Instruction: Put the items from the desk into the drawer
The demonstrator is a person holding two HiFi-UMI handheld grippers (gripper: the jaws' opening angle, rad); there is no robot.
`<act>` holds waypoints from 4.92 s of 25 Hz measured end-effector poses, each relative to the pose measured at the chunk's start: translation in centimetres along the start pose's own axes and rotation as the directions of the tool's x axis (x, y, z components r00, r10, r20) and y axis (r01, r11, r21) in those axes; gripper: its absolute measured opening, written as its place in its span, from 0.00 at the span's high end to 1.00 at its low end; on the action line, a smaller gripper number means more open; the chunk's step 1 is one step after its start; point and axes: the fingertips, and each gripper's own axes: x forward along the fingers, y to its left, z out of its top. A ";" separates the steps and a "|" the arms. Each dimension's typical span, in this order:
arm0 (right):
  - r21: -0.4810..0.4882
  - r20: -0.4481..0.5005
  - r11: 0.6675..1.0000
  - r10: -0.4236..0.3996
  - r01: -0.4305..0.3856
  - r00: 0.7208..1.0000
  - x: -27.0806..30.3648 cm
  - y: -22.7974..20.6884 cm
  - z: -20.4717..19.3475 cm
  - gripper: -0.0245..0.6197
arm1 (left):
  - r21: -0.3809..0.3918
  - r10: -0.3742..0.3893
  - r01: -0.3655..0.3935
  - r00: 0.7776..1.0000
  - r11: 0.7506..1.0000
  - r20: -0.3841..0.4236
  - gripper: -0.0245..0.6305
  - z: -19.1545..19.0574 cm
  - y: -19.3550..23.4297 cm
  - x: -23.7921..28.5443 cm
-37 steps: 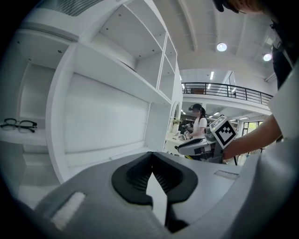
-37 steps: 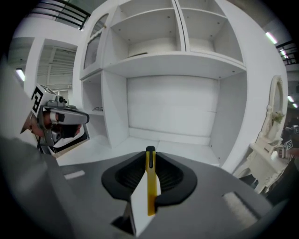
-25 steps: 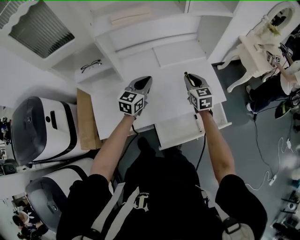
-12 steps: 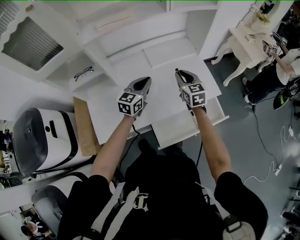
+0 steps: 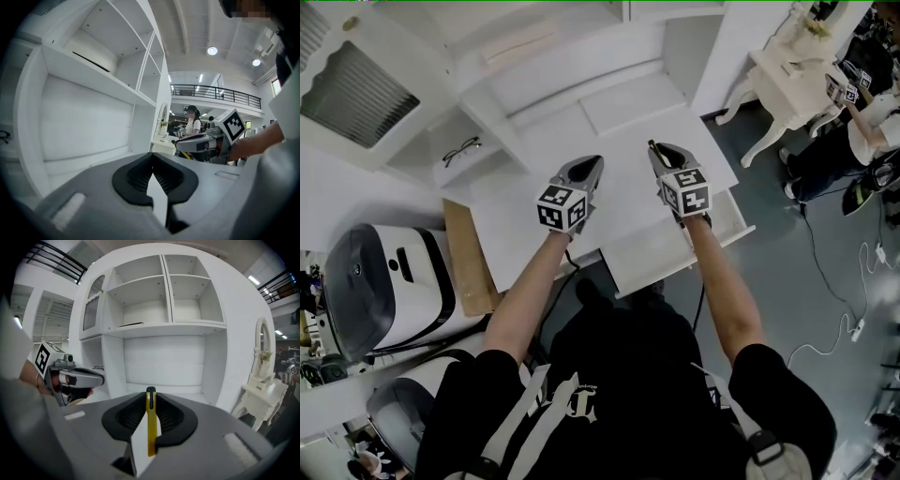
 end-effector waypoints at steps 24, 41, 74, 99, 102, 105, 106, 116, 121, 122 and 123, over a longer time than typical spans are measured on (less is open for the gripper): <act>0.093 -0.076 0.979 -0.172 0.179 0.982 -7.1 -3.7 -6.2 0.86 | 0.009 -0.196 0.197 0.978 0.980 -0.076 0.96 -2.7 -6.0 3.7; 0.134 -0.128 0.962 -0.223 0.240 0.966 -9.9 -5.0 -9.4 0.86 | 0.003 -0.254 0.256 0.962 0.967 -0.101 0.96 -3.7 -8.2 5.2; 0.343 -0.509 0.900 -0.064 0.270 0.859 -8.0 -0.3 -34.5 0.85 | -0.134 -0.282 0.253 0.916 0.958 -0.284 0.96 -17.4 -8.4 3.8; 0.341 -0.473 0.901 -0.082 0.268 0.877 -7.4 -0.7 -32.1 0.86 | -0.148 -0.204 0.170 0.944 0.974 -0.258 0.96 -16.5 -5.6 1.2; 0.331 -0.436 0.907 -0.098 0.261 0.895 -7.5 -1.6 -29.9 0.87 | -0.136 -0.196 0.167 0.951 0.977 -0.238 0.96 -15.1 -5.7 1.2; 0.318 -0.395 0.914 -0.113 0.251 0.912 -7.5 -2.5 -27.8 0.88 | -0.128 -0.187 0.162 0.959 0.978 -0.213 0.96 -13.7 -5.7 1.3; 0.313 -0.384 0.917 -0.117 0.248 0.916 -7.5 -2.7 -27.1 0.88 | -0.127 -0.184 0.161 0.961 0.979 -0.204 0.96 -13.3 -5.7 1.4; 0.257 -0.270 0.944 -0.135 0.206 0.953 -8.0 -4.3 -20.1 0.91 | -0.093 -0.143 0.132 0.982 0.987 -0.124 0.96 -8.5 -5.3 0.9; 0.220 -0.220 0.960 -0.125 0.174 0.967 -7.6 -4.8 -17.1 0.95 | -0.082 -0.104 0.097 0.990 0.992 -0.093 0.96 -6.8 -4.5 0.2; 0.214 -0.209 0.962 -0.122 0.167 0.970 -7.5 -4.9 -16.4 0.95 | -0.082 -0.095 0.088 0.992 0.993 -0.088 0.96 -6.5 -4.3 0.0; 0.208 -0.199 0.965 -0.119 0.161 0.973 -7.3 -4.9 -15.8 0.96 | -0.082 -0.085 0.078 0.993 0.994 -0.083 0.96 -6.3 -4.1 -0.2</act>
